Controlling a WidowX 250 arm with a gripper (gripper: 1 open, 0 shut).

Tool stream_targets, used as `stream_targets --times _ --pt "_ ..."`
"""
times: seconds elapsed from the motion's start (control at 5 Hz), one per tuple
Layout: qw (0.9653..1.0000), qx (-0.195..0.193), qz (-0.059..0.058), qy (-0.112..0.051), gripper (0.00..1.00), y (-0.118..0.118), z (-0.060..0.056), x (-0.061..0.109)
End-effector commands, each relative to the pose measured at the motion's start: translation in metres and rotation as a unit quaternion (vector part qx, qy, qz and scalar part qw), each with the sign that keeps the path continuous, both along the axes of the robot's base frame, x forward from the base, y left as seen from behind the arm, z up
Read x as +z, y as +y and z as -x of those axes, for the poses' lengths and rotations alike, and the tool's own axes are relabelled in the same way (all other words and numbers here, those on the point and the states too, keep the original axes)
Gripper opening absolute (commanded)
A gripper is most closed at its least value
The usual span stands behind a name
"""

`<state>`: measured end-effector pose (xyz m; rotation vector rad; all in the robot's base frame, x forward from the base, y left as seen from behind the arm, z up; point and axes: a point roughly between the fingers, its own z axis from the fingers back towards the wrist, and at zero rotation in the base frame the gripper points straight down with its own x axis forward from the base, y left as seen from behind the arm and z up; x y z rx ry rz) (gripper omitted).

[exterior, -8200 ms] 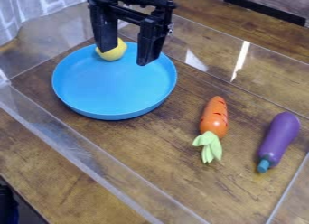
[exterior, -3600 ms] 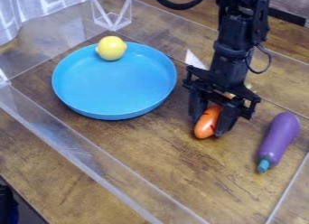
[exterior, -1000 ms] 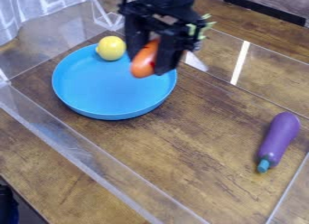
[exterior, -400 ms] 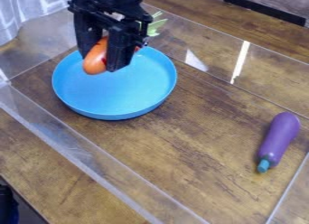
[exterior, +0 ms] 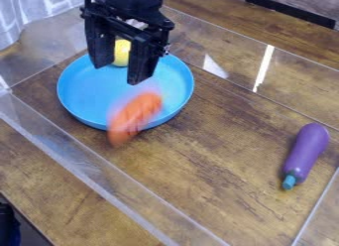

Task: Put the carrot on the blue tray

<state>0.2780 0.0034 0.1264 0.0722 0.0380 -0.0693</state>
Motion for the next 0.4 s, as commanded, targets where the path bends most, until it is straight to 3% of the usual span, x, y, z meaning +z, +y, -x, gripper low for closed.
stream_targets --times 0.0,0.2 --pt "0.9999 0.007 0.002 -0.011 1.00 0.005 -0.005 -0.001" --pt "0.9984 -0.056 -0.001 -0.013 1.00 0.008 -0.006 -0.017"
